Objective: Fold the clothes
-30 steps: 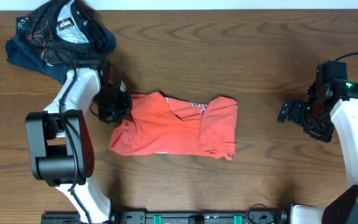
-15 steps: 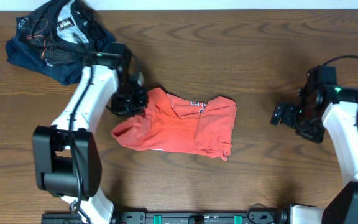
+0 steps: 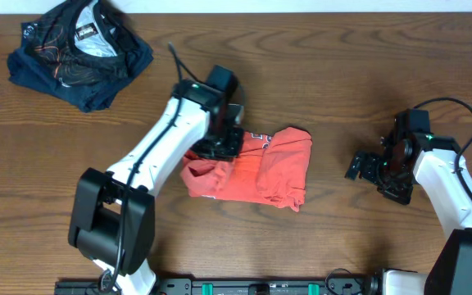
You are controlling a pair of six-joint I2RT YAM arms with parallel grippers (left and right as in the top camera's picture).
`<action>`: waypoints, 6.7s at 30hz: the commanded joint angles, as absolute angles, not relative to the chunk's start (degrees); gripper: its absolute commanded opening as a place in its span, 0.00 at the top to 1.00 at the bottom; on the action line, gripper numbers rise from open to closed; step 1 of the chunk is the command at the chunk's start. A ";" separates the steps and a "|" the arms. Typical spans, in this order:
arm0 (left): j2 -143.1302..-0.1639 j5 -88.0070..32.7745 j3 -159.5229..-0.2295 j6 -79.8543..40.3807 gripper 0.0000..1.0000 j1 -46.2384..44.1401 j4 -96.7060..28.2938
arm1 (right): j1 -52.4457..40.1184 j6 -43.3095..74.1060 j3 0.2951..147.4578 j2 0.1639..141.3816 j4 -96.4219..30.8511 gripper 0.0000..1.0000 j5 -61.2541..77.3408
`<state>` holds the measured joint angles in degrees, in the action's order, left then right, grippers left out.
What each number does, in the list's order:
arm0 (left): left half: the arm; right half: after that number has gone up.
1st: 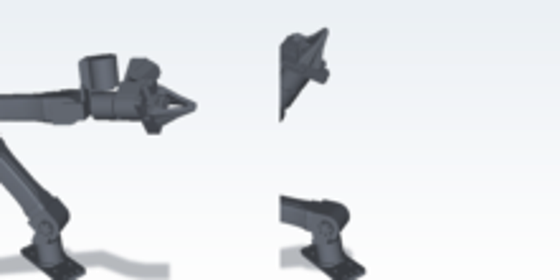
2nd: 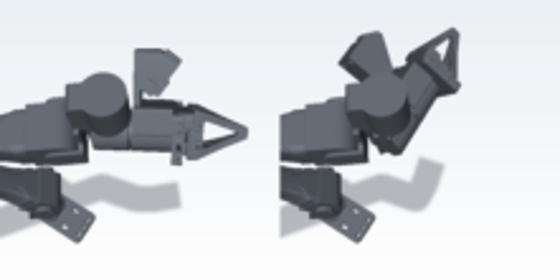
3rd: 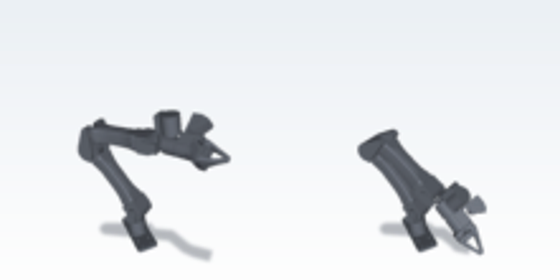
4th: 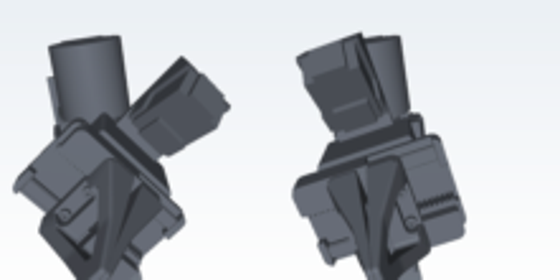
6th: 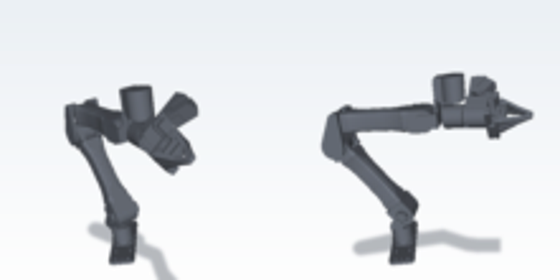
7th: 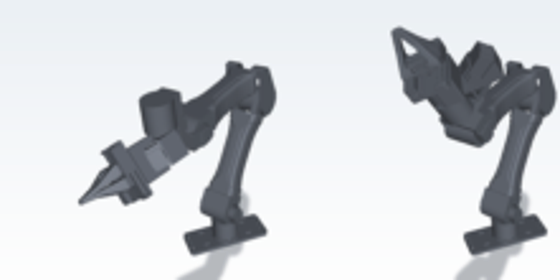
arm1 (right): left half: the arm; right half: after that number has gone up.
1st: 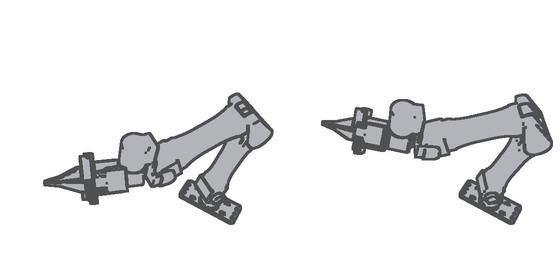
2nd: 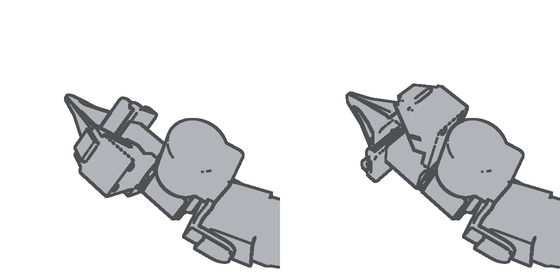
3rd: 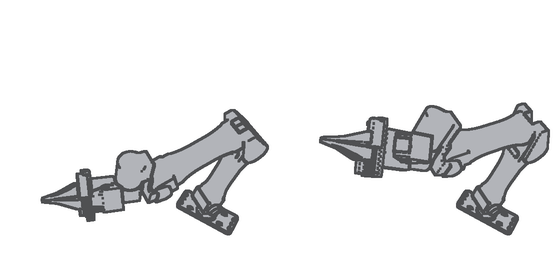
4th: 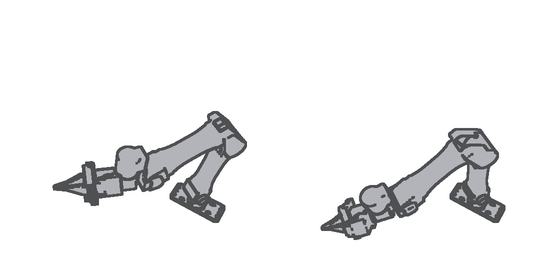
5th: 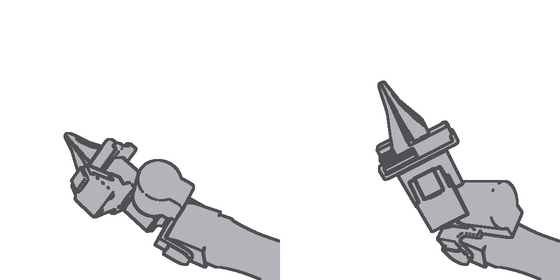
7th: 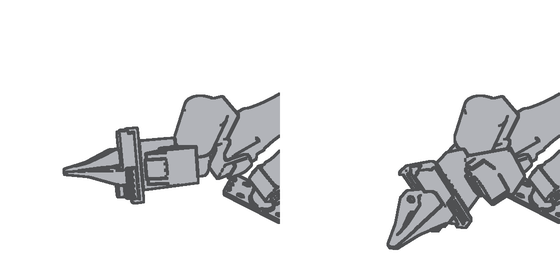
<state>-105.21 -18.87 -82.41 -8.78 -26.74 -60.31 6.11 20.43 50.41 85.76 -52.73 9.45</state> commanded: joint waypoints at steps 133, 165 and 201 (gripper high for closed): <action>-113.08 -28.38 -89.58 -26.96 0.37 -30.72 -52.80 | 5.54 21.15 49.80 85.52 -50.11 0.01 12.91; -115.92 -30.65 -89.62 -27.59 0.92 -34.35 -41.65 | 5.54 20.91 49.80 85.52 -50.35 0.01 12.88; -111.66 -24.03 -88.36 -33.54 0.37 -34.00 -53.43 | 5.54 20.53 49.80 85.52 -50.30 0.01 12.21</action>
<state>-110.76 -22.44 -88.60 -33.08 -34.17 -53.58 6.09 20.56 50.13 85.76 -50.26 12.40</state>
